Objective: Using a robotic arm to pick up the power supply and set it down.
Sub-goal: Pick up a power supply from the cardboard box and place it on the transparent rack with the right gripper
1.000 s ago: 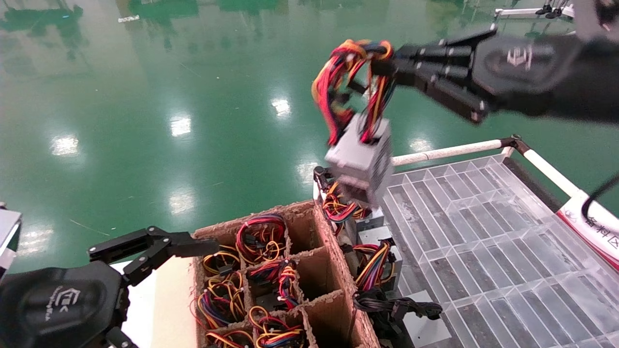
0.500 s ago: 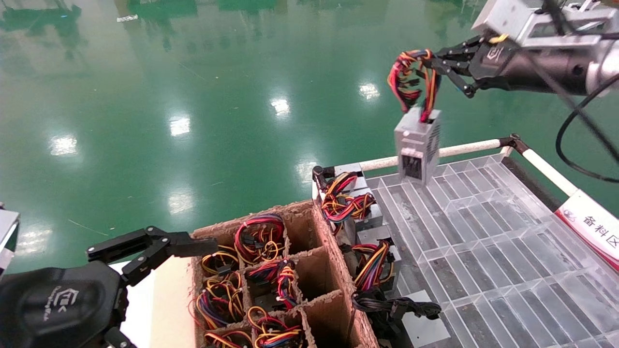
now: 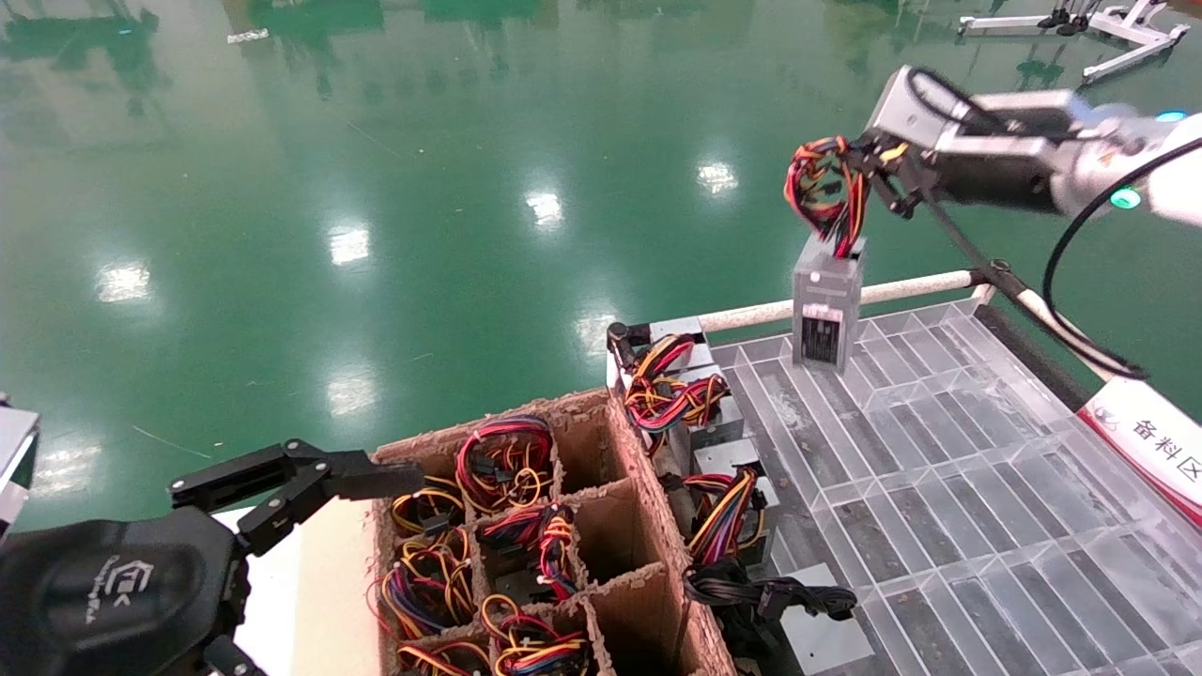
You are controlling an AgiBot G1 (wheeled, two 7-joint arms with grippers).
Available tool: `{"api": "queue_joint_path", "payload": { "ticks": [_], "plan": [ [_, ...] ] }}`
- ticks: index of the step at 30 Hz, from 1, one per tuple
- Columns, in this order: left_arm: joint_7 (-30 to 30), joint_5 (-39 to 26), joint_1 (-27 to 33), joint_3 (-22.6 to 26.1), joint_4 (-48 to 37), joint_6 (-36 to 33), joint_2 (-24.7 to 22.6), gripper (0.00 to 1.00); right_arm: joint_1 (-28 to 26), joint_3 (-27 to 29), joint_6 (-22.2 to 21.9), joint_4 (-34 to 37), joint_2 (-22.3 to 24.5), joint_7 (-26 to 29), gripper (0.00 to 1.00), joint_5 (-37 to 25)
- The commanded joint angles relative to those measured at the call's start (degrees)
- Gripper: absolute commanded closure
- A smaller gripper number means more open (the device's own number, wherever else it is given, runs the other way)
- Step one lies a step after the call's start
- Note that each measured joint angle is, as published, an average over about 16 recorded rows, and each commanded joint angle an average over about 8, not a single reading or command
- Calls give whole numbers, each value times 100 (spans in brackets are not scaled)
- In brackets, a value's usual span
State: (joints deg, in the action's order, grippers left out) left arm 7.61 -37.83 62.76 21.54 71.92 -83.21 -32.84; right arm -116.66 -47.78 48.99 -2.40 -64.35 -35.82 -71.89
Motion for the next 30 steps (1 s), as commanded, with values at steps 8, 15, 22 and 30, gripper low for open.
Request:
{"api": "queue_joint_path", "payload": {
  "ticks": [8,15,22,30],
  "plan": [
    [0,0,0,0,0,0,0,0,222,-61,-127,111,-296,-312,100,-88],
    [0,0,0,0,0,0,0,0,227,-96,-161,133,-469,-430,100,-138],
    [0,0,0,1,0,0,0,0,284,-71,-242,142,-702,-506,100,-102],
    [0,1,0,1,0,0,0,0,412,-28,-265,193,-833,-563,100,-39]
  ]
}}
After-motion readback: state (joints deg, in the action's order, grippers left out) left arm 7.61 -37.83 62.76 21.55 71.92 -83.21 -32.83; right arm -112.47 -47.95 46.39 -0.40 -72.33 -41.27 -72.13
